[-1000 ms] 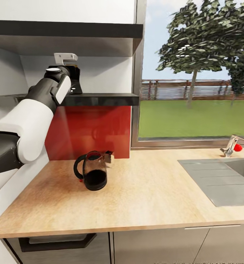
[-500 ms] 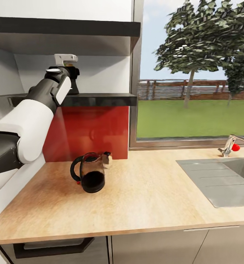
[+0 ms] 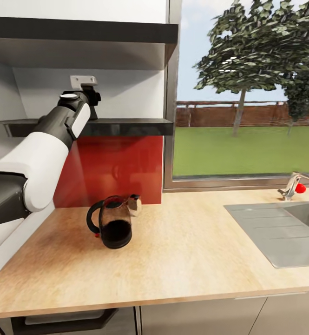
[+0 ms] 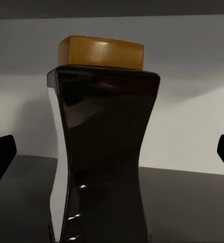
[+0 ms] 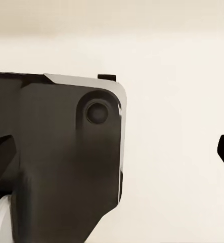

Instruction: Set up a coffee station on the kitchen countertop: keep the coffee maker on the countertop, move the bottle of coffee from the kitchen shelf to the counter next to the coffee maker, place a paper coffee filter on top of the coffee maker, put the saucer next to the coffee maker with the coffee cup on the saucer, and place the electric kettle next to the coffee maker.

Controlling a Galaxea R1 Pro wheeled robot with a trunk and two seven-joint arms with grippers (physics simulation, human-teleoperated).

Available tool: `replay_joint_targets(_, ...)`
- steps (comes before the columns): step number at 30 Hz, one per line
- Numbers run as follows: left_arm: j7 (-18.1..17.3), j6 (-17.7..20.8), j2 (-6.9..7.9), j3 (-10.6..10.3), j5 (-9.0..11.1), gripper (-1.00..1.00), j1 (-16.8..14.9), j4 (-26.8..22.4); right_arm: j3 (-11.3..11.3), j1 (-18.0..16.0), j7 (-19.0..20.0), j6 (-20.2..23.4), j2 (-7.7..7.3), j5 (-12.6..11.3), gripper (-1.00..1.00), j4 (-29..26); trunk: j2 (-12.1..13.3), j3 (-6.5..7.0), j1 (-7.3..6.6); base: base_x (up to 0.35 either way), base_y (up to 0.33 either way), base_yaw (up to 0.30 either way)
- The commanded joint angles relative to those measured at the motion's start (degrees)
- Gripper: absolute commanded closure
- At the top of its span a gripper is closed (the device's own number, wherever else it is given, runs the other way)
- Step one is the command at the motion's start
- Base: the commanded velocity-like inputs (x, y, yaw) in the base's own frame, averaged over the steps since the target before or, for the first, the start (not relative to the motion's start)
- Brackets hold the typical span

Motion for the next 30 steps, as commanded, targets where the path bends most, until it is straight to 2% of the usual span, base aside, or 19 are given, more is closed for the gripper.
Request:
replay_joint_targets(1,0.43,0.31,0.1,-0.35,0.34,-1.0,0.0,-0.07,0.01,0.01,0.15,-0.14,-0.02,0.18,-1.0,-0.02,-0.03,-0.01,0.04,0.2,0.0,0.0)
replay_joint_targets(30,0.43,0.31,1.38,0.07,0.34,-1.0,0.17,0.01,0.01,0.01,0.15,-0.14,-0.02,0.18,-1.0,0.04,-0.03,-0.01,0.04,0.056,0.0,0.0)
